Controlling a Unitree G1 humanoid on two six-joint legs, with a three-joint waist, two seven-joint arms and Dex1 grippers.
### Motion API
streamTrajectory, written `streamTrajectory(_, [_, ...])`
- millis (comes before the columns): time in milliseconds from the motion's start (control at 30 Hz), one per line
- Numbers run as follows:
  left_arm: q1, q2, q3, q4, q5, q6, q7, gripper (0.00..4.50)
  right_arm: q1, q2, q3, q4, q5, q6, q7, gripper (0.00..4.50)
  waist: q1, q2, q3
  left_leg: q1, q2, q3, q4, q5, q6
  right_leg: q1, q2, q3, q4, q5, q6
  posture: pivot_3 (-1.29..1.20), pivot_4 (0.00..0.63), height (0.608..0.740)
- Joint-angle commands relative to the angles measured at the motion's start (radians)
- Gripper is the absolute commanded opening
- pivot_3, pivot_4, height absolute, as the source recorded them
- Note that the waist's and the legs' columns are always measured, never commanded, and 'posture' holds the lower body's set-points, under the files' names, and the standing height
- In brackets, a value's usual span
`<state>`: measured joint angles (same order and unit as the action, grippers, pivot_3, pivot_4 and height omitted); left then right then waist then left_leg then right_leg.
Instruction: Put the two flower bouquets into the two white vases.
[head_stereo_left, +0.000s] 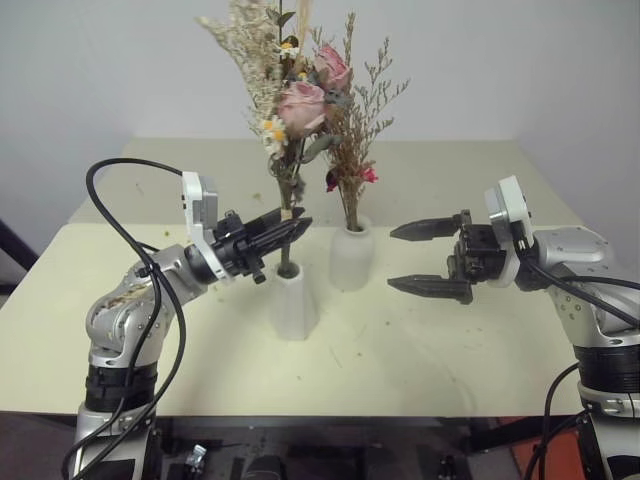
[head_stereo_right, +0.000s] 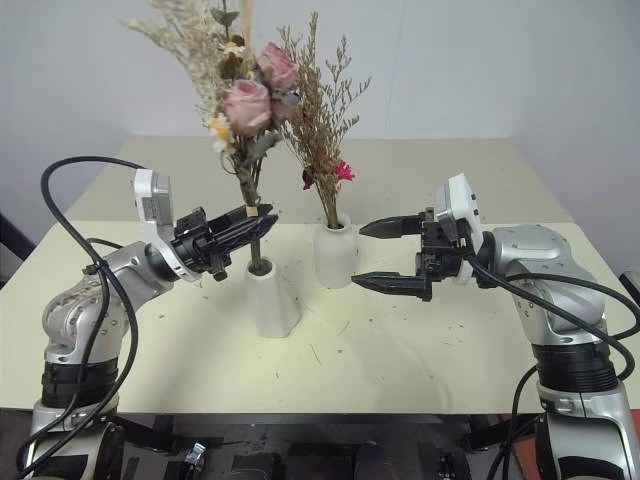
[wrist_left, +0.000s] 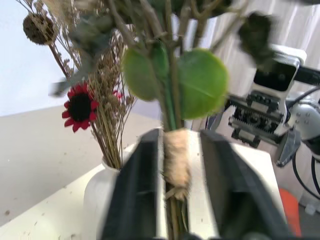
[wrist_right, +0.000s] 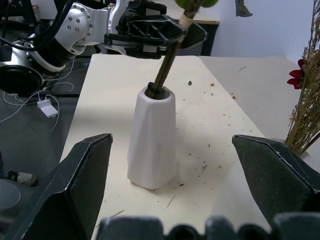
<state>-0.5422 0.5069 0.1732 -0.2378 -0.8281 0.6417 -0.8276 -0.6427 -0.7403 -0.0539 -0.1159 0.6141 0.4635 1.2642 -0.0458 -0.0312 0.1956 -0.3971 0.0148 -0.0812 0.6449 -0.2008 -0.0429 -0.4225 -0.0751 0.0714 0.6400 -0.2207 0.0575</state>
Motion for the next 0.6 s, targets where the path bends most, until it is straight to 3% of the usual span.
streamTrajectory(33, [0.02,0.023,0.025,-0.059,-0.032,0.009,-0.004,2.83,-0.016,-0.001,-0.022,-0.01,0.019,-0.002,0.001,4.5,0.0,0.0,0.0,0.0,0.0,0.0,0.0,0.0,0.0,0.0,0.0,0.0,0.0,0.0,0.0,0.0,0.15,0.74])
streamTrajectory(200, [0.074,0.049,0.042,-0.107,-0.059,0.023,0.005,4.48,-0.017,0.0,-0.023,-0.006,0.019,-0.006,0.005,4.5,0.0,0.0,0.0,0.0,0.0,0.0,0.0,0.0,0.0,0.0,0.0,0.0,0.0,0.0,0.0,0.0,0.15,0.74])
streamTrajectory(600, [0.147,0.092,0.105,-0.187,-0.131,0.05,0.058,4.48,-0.016,-0.005,-0.031,-0.01,0.023,-0.004,0.011,4.5,-0.002,0.0,0.0,0.0,0.0,0.0,0.0,0.0,0.0,0.0,0.0,0.0,0.0,0.0,0.0,0.0,0.15,0.74])
